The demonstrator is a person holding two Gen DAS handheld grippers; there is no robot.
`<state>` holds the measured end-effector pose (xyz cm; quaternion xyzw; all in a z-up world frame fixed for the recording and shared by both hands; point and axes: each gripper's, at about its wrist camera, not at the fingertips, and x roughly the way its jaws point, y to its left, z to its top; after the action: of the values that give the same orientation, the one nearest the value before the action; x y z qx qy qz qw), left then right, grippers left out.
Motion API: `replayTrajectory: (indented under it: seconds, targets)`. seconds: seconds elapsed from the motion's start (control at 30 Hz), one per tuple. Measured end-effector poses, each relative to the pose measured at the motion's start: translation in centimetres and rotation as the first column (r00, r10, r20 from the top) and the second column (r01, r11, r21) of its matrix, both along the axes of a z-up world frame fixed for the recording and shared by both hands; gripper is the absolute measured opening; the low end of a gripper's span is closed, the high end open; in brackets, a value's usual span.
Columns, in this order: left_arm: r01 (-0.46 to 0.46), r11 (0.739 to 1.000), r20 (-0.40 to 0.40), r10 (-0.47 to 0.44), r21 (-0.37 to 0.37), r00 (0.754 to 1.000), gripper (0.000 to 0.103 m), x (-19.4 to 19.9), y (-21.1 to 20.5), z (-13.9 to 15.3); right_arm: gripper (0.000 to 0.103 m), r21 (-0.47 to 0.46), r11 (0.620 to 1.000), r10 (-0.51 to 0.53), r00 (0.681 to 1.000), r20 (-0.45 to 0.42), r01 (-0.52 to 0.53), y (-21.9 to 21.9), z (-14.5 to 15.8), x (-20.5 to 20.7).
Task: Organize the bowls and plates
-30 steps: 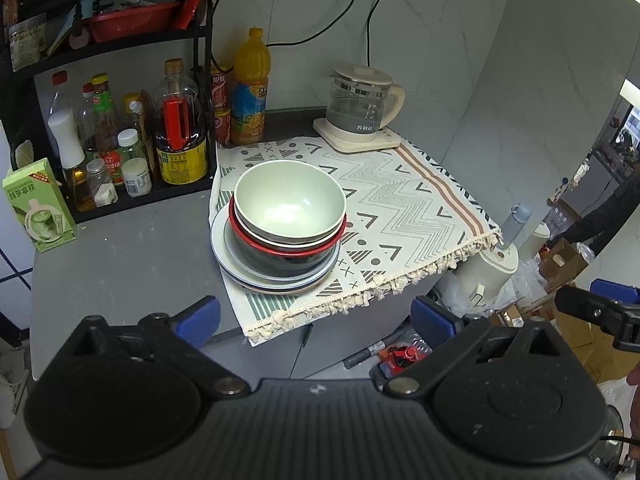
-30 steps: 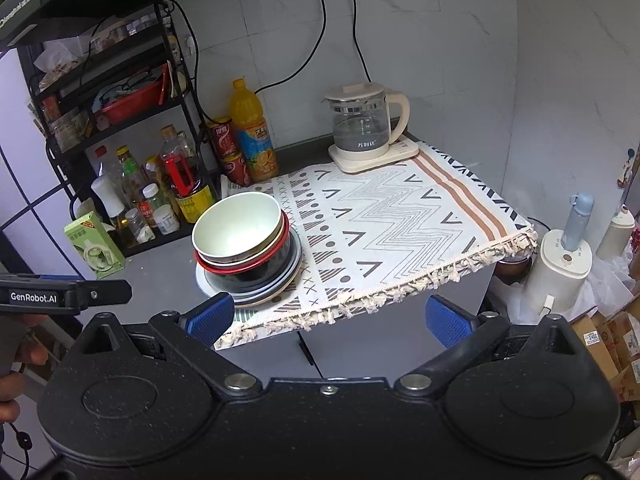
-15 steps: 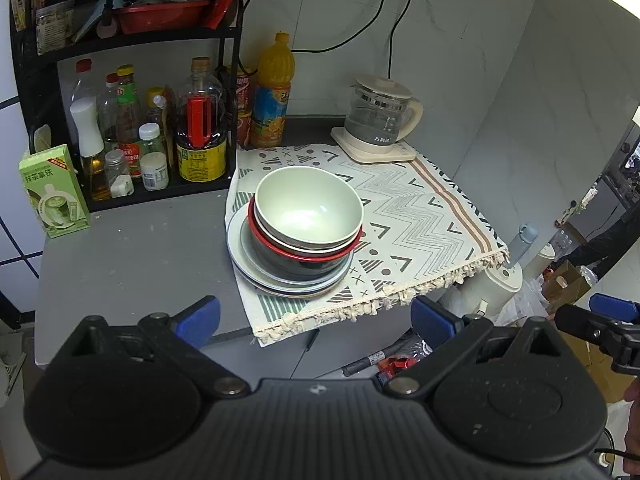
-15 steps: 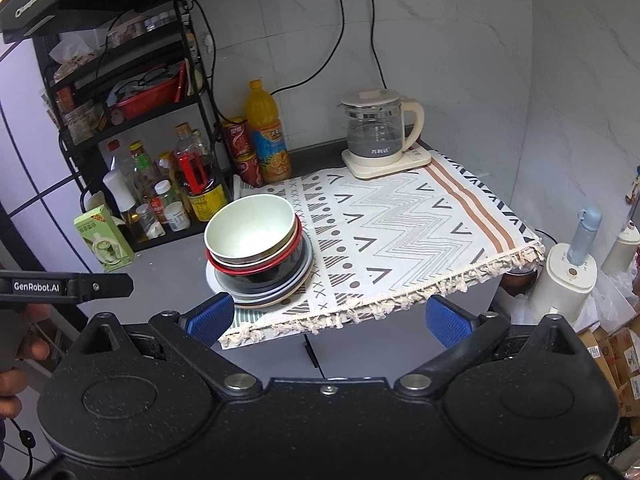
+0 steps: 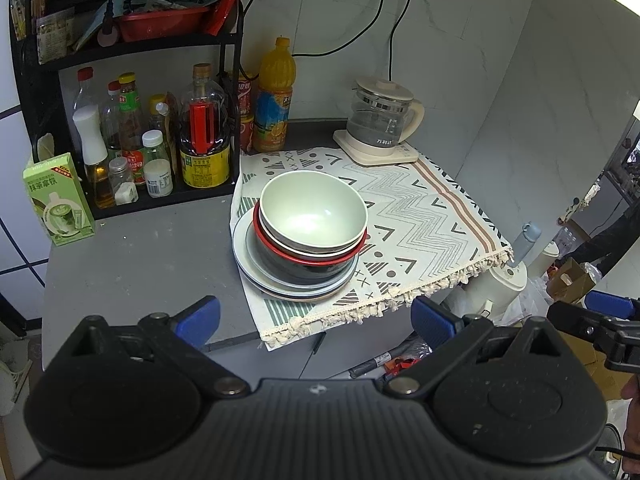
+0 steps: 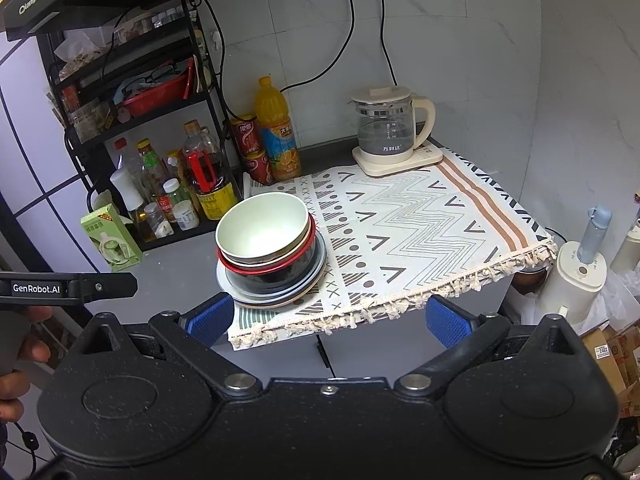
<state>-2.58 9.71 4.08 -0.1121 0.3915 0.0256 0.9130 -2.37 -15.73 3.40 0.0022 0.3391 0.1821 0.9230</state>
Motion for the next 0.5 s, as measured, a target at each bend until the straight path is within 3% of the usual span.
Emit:
replayTrajectory:
  seconds: [0.5]
  targets:
    - [0.020, 1.000, -0.019, -0.020, 0.006, 1.000, 0.101, 0.57, -0.19, -0.10, 0.103, -0.003, 1.000, -0.002, 1.000, -0.009, 0.002, 0.07, -0.25, 0.33]
